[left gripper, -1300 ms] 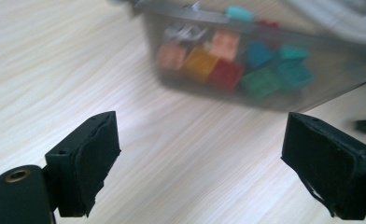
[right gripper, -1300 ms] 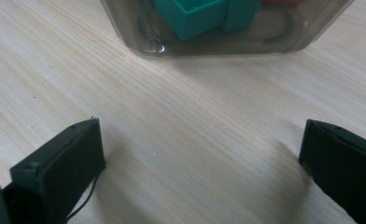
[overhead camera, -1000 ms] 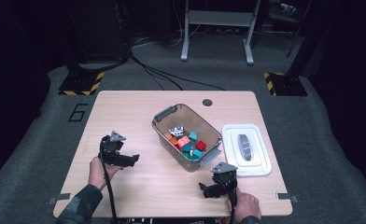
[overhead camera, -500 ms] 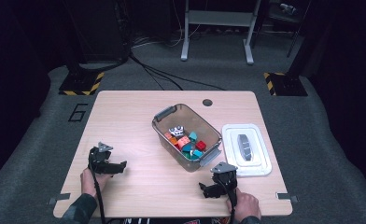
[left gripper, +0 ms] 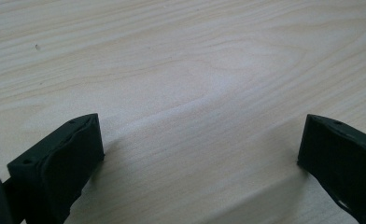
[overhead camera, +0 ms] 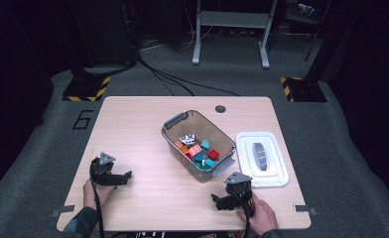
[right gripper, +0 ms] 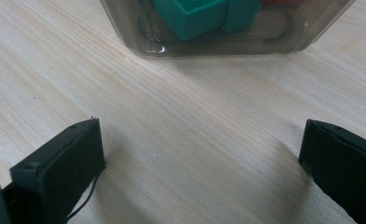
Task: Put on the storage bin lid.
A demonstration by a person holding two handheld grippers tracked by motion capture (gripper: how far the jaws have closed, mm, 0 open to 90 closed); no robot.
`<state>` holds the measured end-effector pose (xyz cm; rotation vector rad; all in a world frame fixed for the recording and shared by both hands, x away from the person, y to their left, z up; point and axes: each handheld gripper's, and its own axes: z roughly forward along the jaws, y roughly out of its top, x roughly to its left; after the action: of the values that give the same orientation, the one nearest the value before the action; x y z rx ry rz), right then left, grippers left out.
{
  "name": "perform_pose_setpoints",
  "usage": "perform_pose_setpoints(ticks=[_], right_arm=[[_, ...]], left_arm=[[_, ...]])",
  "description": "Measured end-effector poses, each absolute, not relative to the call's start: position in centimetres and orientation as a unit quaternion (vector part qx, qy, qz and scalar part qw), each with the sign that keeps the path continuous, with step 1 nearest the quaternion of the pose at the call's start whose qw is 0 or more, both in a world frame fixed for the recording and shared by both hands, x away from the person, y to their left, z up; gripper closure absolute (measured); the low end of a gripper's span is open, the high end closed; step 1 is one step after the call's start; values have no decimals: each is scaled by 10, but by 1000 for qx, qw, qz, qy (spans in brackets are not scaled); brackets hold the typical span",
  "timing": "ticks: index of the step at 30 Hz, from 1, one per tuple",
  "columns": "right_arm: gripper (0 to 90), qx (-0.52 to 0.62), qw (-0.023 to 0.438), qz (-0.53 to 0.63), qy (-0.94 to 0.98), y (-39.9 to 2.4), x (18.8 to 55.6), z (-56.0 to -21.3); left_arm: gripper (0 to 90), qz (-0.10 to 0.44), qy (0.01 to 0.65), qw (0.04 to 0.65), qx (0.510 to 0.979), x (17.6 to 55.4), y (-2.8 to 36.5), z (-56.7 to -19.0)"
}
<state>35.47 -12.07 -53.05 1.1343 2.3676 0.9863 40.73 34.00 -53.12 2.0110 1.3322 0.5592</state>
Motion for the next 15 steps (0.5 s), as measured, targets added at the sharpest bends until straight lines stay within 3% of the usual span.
perform_pose_setpoints(ticks=[15], right_arm=[[0,414,167,316,837,-133,358,-525]], left_arm=[[0,205,476,333,788,413,343,-532]])
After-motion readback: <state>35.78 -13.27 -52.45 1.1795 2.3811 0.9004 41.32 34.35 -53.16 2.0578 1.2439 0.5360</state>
